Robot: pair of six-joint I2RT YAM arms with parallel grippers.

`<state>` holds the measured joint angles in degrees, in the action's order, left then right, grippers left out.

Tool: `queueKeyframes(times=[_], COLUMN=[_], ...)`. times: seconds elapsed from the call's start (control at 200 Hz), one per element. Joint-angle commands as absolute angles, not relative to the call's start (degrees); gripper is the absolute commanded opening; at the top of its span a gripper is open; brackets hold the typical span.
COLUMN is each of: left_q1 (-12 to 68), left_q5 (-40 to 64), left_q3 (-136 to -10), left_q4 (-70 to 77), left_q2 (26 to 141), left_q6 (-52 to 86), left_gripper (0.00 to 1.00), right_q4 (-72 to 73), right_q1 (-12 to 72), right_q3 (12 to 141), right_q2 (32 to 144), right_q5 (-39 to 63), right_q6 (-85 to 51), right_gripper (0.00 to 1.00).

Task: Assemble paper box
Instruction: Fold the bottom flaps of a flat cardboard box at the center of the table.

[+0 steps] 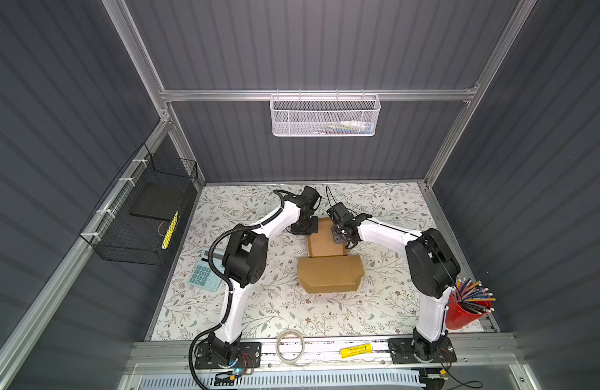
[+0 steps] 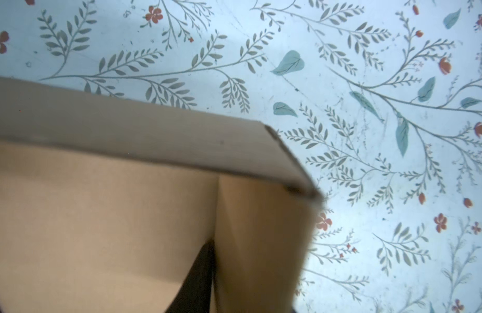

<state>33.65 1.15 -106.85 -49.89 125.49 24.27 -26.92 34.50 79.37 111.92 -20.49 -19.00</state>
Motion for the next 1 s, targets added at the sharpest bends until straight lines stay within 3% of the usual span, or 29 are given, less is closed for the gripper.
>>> queueKeyframes(times=[0.0, 0.225, 0.996], left_q1=[33.9, 33.9, 33.9], left_q5=[1.7, 1.7, 0.2], left_q3=[-105.4, -105.2, -106.8], left_q4=[-52.7, -52.5, -51.8], left_q2=[124.8, 124.7, 124.2], left_q6=[21.8, 21.8, 23.7], left_gripper=[0.00, 0.00, 0.00], right_q4=[-27.7, -28.3, -28.8], right_q1=[33.6, 33.3, 33.2], right_q3=[81.2, 82.5, 82.7], right_q2=[113.2, 114.5, 116.4], right_q5=[-23.0, -23.1, -23.9], right_q6=[-18.5, -18.1, -16.3], right_gripper=[0.27, 0.27, 0.09])
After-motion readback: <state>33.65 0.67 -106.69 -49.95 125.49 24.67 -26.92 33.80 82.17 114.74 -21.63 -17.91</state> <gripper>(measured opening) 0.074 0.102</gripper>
